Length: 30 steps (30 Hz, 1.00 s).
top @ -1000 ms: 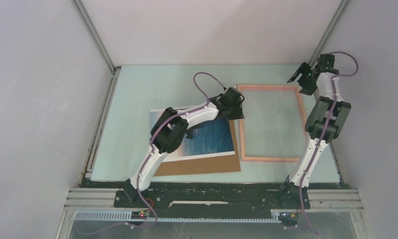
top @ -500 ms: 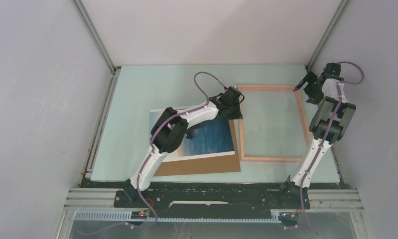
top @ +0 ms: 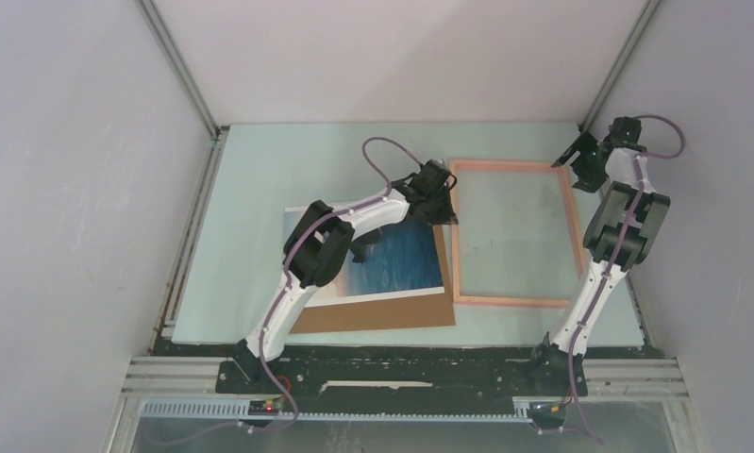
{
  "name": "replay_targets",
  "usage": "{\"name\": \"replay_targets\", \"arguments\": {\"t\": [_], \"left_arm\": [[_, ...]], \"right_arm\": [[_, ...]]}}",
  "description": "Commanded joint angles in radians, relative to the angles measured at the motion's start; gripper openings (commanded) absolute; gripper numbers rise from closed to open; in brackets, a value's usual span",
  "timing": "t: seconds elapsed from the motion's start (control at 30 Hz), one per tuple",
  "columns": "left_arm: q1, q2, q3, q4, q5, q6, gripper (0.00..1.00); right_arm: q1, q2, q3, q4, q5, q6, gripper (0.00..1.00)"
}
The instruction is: Put the photo into the frame
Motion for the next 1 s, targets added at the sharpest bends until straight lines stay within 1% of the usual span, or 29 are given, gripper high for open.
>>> {"name": "replay_targets", "arguments": {"t": [0.0,0.17,0.33,0.47,0.57,0.67,0.97], "left_arm": [[0.011,0.026,0.019,0.025,0.016,-0.012,0.0],[0.011,0.017,0.013,0.024,0.009,-0.008,0.0],[0.01,0.012,0.006,0.027,0.008,-0.008,0.0],[0.009,0.012,-0.003,0.031,0.008,-0.008,0.0],[0.01,0.013,-0.006,0.035,0.01,-0.011,0.0],[0.011,0.012,-0.005,0.036,0.01,-0.007,0.0],[0.011,0.018,-0.007,0.047,0.018,-0.012,0.0]], "right_arm": [[0.005,0.044,0.071,0.003,0.021,0.012,0.89],[0.001,0.082,0.093,-0.002,-0.003,0.017,0.89],[0.015,0.088,0.104,-0.007,-0.011,0.012,0.88],[0.026,0.034,0.087,-0.001,0.033,-0.006,0.87],[0.031,-0.036,0.032,0.043,0.039,-0.009,0.88],[0.025,-0.063,-0.006,0.065,0.043,-0.007,0.88],[0.031,-0.003,0.042,0.041,0.002,0.001,0.87]]}}
